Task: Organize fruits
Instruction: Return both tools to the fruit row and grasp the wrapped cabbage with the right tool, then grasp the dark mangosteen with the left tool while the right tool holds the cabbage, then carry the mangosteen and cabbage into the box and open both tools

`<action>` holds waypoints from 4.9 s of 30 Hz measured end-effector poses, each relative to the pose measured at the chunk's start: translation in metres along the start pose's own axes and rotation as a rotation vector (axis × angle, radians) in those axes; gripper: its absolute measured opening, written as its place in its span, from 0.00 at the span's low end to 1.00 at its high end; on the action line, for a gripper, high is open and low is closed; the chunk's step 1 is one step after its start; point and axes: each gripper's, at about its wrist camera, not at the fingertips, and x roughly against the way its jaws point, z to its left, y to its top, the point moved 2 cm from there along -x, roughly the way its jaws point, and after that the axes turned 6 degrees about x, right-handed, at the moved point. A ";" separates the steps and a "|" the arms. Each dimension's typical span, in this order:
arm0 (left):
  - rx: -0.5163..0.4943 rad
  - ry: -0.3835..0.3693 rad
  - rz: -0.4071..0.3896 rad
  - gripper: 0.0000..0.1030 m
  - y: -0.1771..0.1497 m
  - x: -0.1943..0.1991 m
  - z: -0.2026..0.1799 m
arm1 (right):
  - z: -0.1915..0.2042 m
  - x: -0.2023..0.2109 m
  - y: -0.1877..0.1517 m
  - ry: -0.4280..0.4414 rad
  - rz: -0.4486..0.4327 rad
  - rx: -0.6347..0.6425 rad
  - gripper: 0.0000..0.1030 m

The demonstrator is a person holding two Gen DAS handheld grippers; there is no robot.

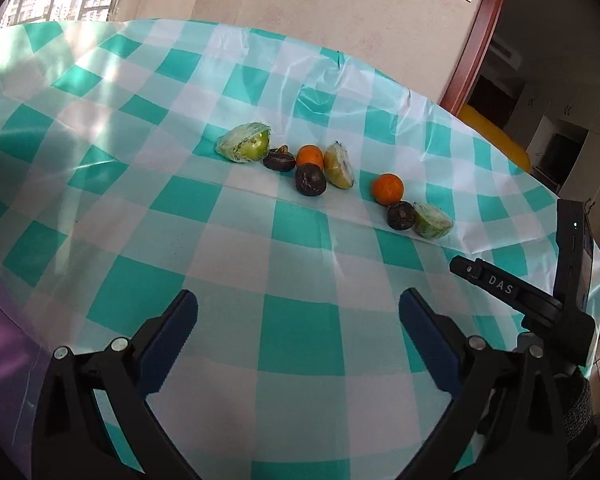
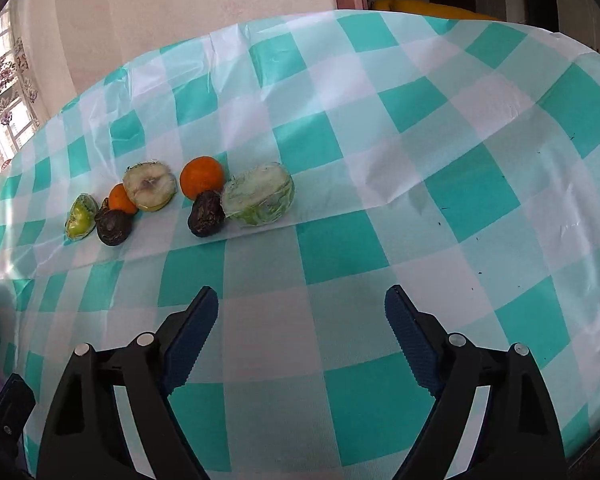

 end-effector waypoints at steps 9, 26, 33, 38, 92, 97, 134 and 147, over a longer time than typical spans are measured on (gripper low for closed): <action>0.107 -0.038 0.027 0.98 0.002 -0.002 0.017 | 0.029 -0.055 0.045 -0.081 0.074 0.166 0.73; -0.024 0.022 0.066 0.98 0.006 -0.033 -0.027 | -0.047 -0.035 0.034 0.200 -0.060 -0.267 0.54; -0.069 0.072 0.092 0.98 0.027 -0.098 -0.083 | -0.075 -0.020 0.030 0.266 -0.150 -0.381 0.54; -0.134 0.069 0.137 0.98 0.041 -0.142 -0.122 | -0.061 -0.021 0.034 0.244 -0.150 -0.322 0.54; 0.059 0.042 0.078 0.34 -0.004 -0.026 -0.014 | 0.032 0.043 -0.042 0.330 -0.080 -0.105 0.55; 0.057 0.062 0.064 0.34 -0.017 -0.004 -0.001 | 0.048 0.056 -0.058 0.366 -0.067 -0.061 0.55; 0.039 0.044 -0.145 0.34 -0.066 0.108 0.029 | 0.068 0.105 -0.105 0.513 -0.087 -0.027 0.55; 0.060 0.249 -0.305 0.34 -0.028 0.205 0.038 | 0.108 0.136 -0.112 0.685 -0.066 -0.028 0.55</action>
